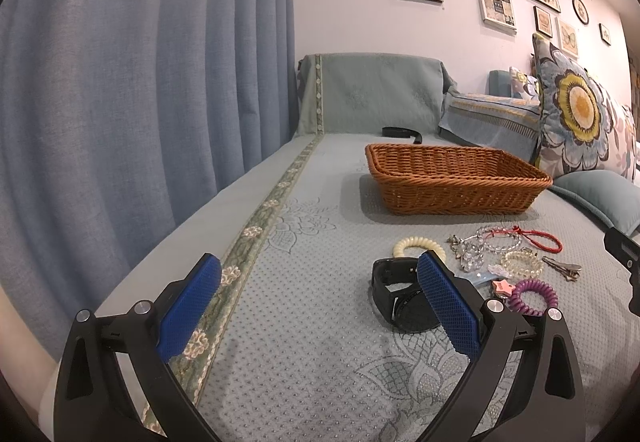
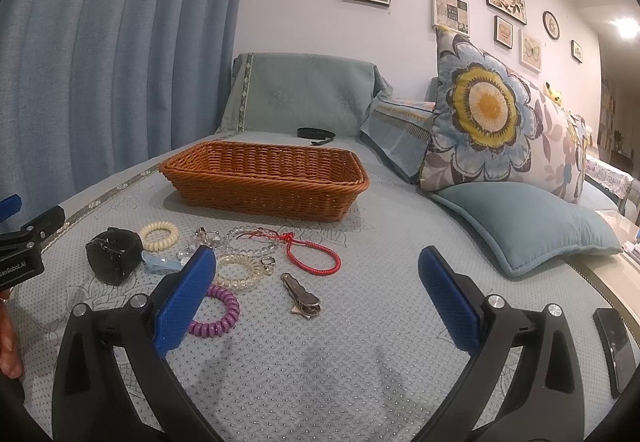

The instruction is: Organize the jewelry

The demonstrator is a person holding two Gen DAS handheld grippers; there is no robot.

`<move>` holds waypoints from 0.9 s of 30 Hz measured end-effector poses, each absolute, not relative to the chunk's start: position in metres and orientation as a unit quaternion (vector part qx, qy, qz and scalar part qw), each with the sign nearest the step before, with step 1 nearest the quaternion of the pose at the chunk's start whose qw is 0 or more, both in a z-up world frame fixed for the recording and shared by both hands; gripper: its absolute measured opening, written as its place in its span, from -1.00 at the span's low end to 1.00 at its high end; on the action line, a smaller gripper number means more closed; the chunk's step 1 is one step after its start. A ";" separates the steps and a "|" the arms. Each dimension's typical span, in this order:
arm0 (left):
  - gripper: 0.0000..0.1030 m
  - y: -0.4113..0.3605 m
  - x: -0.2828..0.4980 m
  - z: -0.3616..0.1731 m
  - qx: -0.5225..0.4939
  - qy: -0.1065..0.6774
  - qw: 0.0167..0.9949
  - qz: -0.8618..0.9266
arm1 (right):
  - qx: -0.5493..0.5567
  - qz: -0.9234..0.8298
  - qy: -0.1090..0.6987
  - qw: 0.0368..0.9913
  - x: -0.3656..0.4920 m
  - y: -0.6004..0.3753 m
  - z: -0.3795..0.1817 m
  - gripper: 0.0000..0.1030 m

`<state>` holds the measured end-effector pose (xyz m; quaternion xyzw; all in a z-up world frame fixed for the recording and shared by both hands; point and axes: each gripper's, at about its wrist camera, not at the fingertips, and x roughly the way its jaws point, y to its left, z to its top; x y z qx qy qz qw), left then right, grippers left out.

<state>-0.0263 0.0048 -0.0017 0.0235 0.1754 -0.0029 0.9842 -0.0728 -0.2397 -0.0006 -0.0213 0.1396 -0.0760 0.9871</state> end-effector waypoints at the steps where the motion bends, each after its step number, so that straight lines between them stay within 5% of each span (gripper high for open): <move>1: 0.85 0.004 -0.027 -0.002 0.023 0.175 0.984 -0.003 | -0.021 -0.076 0.140 0.987 -0.073 -0.240 -0.001 0.87; 14: 0.85 0.005 -0.027 -0.003 0.016 0.176 0.984 -0.006 | -0.015 -0.074 0.147 0.986 -0.071 -0.241 -0.002 0.85; 21: 0.83 0.019 -0.021 -0.004 -0.020 0.197 0.979 -0.048 | -0.005 -0.060 0.171 0.983 -0.065 -0.246 -0.002 0.51; 27: 0.59 0.021 0.012 -0.006 -0.037 0.287 0.949 -0.124 | 0.038 -0.034 0.215 0.975 -0.057 -0.264 -0.004 0.15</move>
